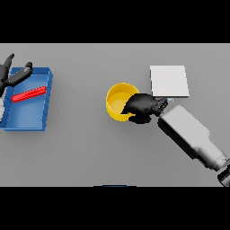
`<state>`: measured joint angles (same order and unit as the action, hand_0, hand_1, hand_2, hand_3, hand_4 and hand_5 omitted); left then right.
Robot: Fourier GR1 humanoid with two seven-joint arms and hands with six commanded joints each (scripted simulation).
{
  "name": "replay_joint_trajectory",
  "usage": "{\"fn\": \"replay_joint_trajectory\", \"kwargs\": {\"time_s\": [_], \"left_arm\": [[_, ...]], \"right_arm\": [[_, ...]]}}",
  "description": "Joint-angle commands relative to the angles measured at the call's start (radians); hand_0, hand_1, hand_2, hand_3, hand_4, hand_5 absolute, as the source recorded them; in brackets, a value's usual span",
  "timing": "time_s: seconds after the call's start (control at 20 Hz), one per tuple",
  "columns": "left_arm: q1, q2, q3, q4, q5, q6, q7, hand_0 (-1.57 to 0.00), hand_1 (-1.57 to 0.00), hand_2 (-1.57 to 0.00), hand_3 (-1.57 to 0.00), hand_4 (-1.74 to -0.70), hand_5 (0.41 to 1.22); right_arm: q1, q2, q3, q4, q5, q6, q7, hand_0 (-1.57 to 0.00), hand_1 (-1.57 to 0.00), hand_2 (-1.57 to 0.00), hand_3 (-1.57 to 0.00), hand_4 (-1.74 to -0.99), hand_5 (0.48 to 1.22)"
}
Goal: Pick up the red beaker and tilt it to pour out 1 green nut into yellow bowl. Pick up the yellow bowl and place it on the metallic measuring scale.
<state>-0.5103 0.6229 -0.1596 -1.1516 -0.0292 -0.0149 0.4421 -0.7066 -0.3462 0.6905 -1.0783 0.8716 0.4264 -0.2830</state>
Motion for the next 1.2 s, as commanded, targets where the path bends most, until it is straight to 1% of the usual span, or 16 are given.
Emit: {"fn": "replay_joint_trajectory", "kwargs": {"time_s": [0.0, 0.05, 0.15, 0.3, 0.35, 0.55, 0.6, 0.65, 0.7, 0.75, 0.8, 0.95, 1.0, 1.05, 1.1, 1.15], "left_arm": [[0.004, 0.002, -0.001, 0.001, -0.001, -0.001, -0.002, 0.0, 0.0, 0.0, 0.0, -0.78, 0.712], [0.008, 0.003, 0.0, 0.001, 0.002, -0.004, -0.006, 0.0, 0.0, 0.0, 0.0, -0.78, 0.711], [0.007, 0.007, 0.001, -0.013, 0.003, -0.005, 0.004, 0.0, 0.0, 0.0, 0.0, -0.78, 0.71], [0.018, 0.006, 0.007, -0.013, 0.013, -0.006, -0.011, 0.0, 0.0, 0.0, 0.0, -0.79, 0.704], [0.01, 0.007, 0.005, -0.003, 0.008, -0.007, 0.0, 0.0, 0.0, 0.0, 0.0, -0.78, 0.703], [0.011, 0.013, 0.0, -0.007, -0.001, -0.008, -0.009, 0.0, 0.0, 0.0, 0.0, -0.77, 0.707], [0.009, 0.009, -0.003, -0.008, -0.004, -0.005, -0.001, 0.0, 0.0, 0.0, 0.0, -0.77, 0.705], [0.004, 0.007, 0.0, -0.008, 0.003, -0.008, -0.001, 0.0, 0.0, 0.0, 0.0, -0.78, 0.702], [-0.001, 0.004, 0.002, -0.003, 0.005, -0.006, 0.005, 0.0, 0.0, 0.0, 0.0, -0.78, 0.702], [0.0, 0.002, 0.003, -0.008, 0.01, -0.008, 0.003, 0.0, 0.0, 0.0, 0.0, -0.78, 0.702], [0.003, 0.0, 0.009, -0.004, 0.018, -0.01, -0.011, 0.0, 0.0, 0.0, 0.0, -0.79, 0.702], [-0.011, 0.001, 0.012, -0.004, 0.021, -0.01, -0.001, 0.0, 0.0, 0.0, 0.0, -0.8, 0.704], [-0.004, 0.006, 0.016, -0.005, 0.025, -0.013, -0.005, 0.0, 0.0, 0.0, 0.0, -0.8, 0.704], [-0.006, -0.001, 0.017, -0.004, 0.03, -0.013, 0.0, 0.0, 0.0, 0.0, 0.0, -0.81, 0.703], [0.004, -0.002, 0.013, -0.015, 0.03, -0.011, 0.004, 0.0, 0.0, 0.0, 0.0, -0.81, 0.71], [0.01, -0.004, 0.015, -0.027, 0.036, -0.009, 0.015, 0.0, 0.0, 0.0, 0.0, -0.82, 0.717]], "right_arm": [[0.004, -0.004, 0.001, -0.011, -0.006, 0.015, 0.009, -1.28, -1.27, -1.19, -1.03, -1.637, 1.152], [0.0, -0.006, 0.002, -0.009, -0.013, 0.023, 0.009, -1.34, -1.33, -1.25, -1.07, -1.658, 1.166], [0.004, -0.008, -0.002, -0.031, -0.024, 0.048, 0.044, -1.42, -1.41, -1.32, -1.13, -1.688, 1.186], [0.001, -0.038, -0.009, -0.051, -0.033, 0.053, 0.027, -1.49, -1.49, -1.36, -1.2, -1.714, 1.203], [-0.002, -0.042, -0.013, -0.066, -0.042, 0.065, 0.031, -1.51, -1.51, -1.39, -1.2, -1.719, 1.207], [-0.016, -0.068, -0.044, -0.128, -0.072, 0.118, 0.063, -1.55, -1.54, -1.46, -1.16, -1.732, 1.215], [-0.015, -0.076, -0.05, -0.149, -0.077, 0.135, 0.089, -1.55, -1.55, -1.48, -1.16, -1.734, 1.216], [-0.017, -0.094, -0.058, -0.162, -0.08, 0.139, 0.08, -1.55, -1.55, -1.49, -1.15, -1.735, 1.217], [-0.02, -0.108, -0.063, -0.174, -0.081, 0.152, 0.092, -1.56, -1.56, -1.45, -1.2, -1.736, 1.218], [-0.016, -0.11, -0.07, -0.194, -0.076, 0.15, 0.127, -1.56, -1.56, -1.43, -1.22, -1.737, 1.219], [-0.009, -0.108, -0.072, -0.22, -0.077, 0.156, 0.156, -1.56, -1.56, -1.45, -1.2, -1.738, 1.219], [0.008, -0.087, -0.08, -0.296, -0.093, 0.189, 0.212, -1.57, -1.57, -1.51, -1.18, -1.739, 1.219], [0.013, -0.1, -0.101, -0.309, -0.103, 0.199, 0.222, -1.52, -1.57, -1.52, -1.18, -1.74, 1.219], [0.007, -0.11, -0.117, -0.306, -0.105, 0.205, 0.246, -1.53, -1.57, -1.52, -1.18, -1.74, 1.22], [0.003, -0.127, -0.129, -0.308, -0.103, 0.2, 0.252, -1.54, -1.57, -1.49, -1.19, -1.74, 1.22], [-0.005, -0.139, -0.135, -0.29, -0.09, 0.173, 0.246, -1.54, -1.57, -1.49, -1.18, -1.74, 1.22]]}}
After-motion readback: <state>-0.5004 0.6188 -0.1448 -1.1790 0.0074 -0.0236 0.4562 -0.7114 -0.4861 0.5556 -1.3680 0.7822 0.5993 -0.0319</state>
